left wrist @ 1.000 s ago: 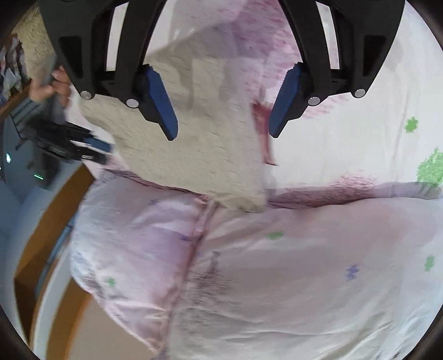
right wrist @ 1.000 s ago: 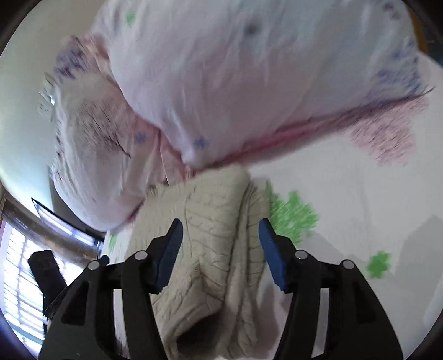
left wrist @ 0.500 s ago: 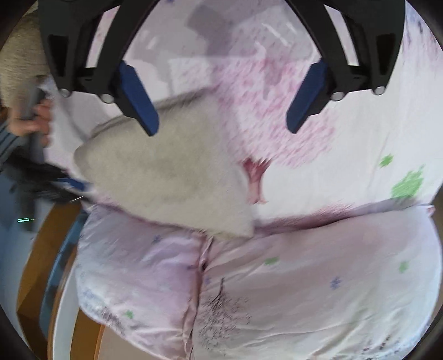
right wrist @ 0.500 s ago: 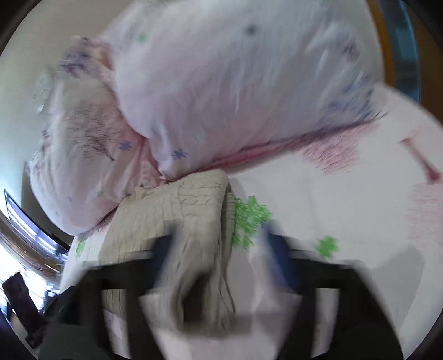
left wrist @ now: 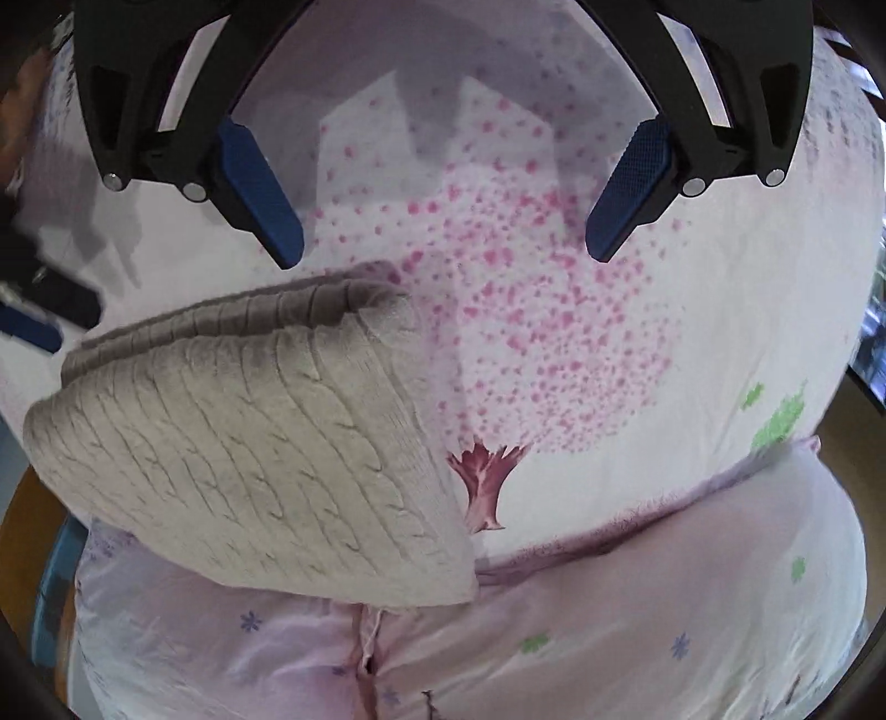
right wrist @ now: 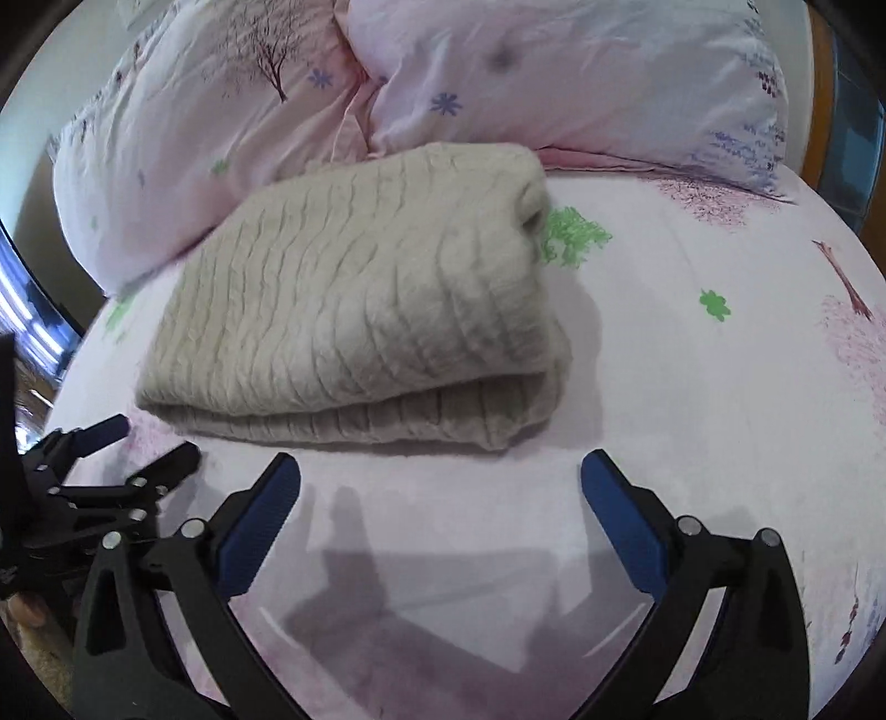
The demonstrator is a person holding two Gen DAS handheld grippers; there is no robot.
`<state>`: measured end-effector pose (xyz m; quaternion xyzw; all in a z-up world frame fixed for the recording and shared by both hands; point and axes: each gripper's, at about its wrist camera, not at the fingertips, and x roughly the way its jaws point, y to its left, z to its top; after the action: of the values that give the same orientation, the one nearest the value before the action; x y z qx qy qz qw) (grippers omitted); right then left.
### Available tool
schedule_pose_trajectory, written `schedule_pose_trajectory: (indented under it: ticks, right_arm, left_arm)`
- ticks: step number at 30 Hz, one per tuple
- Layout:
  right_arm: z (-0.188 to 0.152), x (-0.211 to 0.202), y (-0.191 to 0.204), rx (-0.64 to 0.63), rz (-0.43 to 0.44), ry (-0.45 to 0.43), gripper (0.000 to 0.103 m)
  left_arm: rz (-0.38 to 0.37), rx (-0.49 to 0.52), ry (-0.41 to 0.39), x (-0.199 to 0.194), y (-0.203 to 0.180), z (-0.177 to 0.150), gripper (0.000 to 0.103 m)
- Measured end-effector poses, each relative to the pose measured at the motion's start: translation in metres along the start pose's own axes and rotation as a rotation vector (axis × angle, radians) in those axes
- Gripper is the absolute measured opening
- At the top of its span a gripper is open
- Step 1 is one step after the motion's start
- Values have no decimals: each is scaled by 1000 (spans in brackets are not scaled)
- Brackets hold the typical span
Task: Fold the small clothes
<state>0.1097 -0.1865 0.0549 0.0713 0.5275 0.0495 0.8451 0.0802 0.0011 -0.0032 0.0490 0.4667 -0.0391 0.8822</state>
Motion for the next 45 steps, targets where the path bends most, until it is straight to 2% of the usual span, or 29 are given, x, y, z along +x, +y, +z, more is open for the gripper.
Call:
schedule_pose_trajectory:
  ticks: [1,7,9,45]
  right_arm:
    - [-2,1,4,-23,-27,0,101]
    - [-9,8,25,-134,-142,40,101]
    - [-8,7,21,-119,-122,45,101]
    - [-9,8,22,-122,-128,45,101]
  left_arm:
    - [-20,-22,1,1,4,-1,102]
    - [-18,-23,-16,1,5,-1,102]
    - [-17,-22,-20,0,4,-2,102]
    - [-14,-26,-31,0,4,-3,102]
